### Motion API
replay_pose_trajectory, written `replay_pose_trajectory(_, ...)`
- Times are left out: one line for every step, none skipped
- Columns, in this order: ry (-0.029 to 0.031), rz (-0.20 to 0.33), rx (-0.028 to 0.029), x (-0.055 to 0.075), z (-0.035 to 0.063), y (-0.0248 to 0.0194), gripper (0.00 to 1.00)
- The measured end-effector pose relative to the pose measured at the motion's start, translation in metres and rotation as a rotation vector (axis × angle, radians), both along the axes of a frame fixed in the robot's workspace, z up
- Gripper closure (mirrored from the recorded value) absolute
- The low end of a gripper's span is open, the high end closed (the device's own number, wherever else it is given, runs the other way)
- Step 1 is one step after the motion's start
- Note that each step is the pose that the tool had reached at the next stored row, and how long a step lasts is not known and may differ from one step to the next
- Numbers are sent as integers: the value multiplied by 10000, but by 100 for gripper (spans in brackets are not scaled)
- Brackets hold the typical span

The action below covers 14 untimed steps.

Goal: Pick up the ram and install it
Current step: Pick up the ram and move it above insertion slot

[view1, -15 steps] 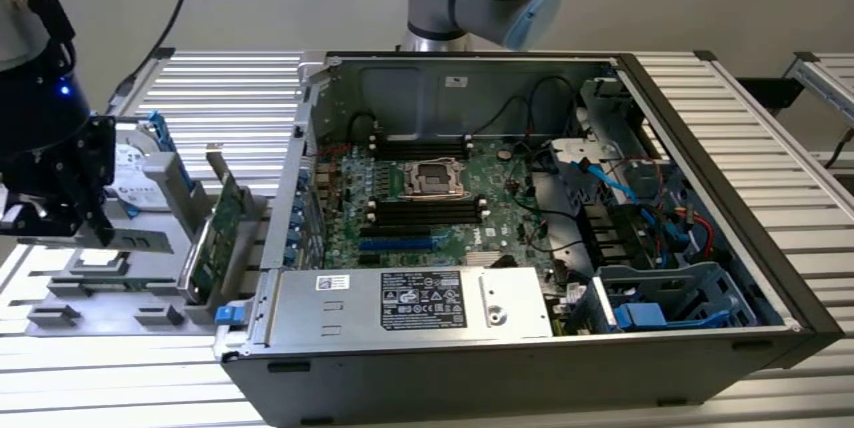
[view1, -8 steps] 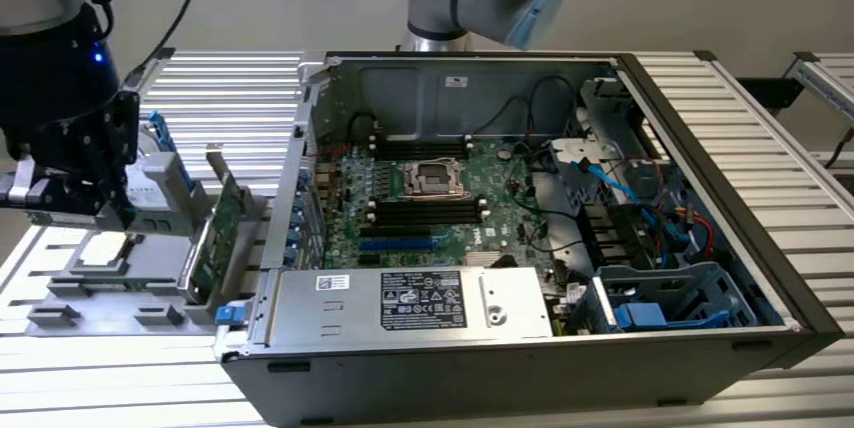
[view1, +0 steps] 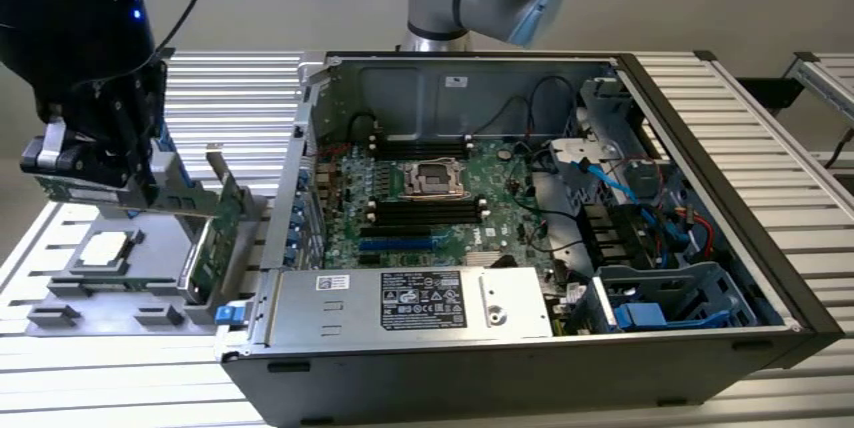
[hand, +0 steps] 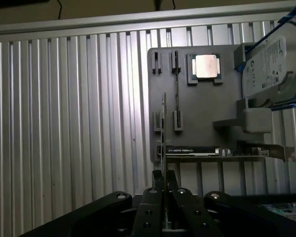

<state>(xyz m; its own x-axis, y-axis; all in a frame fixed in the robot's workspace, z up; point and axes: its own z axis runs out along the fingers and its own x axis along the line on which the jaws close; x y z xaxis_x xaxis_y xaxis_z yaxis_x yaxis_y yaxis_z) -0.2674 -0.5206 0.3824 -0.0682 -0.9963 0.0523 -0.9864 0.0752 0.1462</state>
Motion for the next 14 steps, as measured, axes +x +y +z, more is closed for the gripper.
replay_pose_trajectory(37,1,-2,35,33,0,86)
replay_pose_trajectory(70,1,-1,72,65,0,86)
replay_pose_trajectory(100,1,-1,110,100,1,86)
replay_pose_trajectory(125,0,-2,149,130,1,86)
replay_pose_trajectory(134,0,1,196,148,1,86)
replay_pose_trajectory(136,1,-2,240,156,1,86)
replay_pose_trajectory(137,5,-3,281,158,1,86)
replay_pose_trajectory(136,10,-2,314,158,1,86)
replay_pose_trajectory(136,16,-2,343,158,2,86)
replay_pose_trajectory(135,22,-1,372,157,2,86)
replay_pose_trajectory(133,29,-2,398,157,2,86)
replay_pose_trajectory(129,37,-1,421,157,3,86)
replay_pose_trajectory(125,44,-1,443,158,4,86)
replay_pose_trajectory(117,51,-1,467,157,4,86)
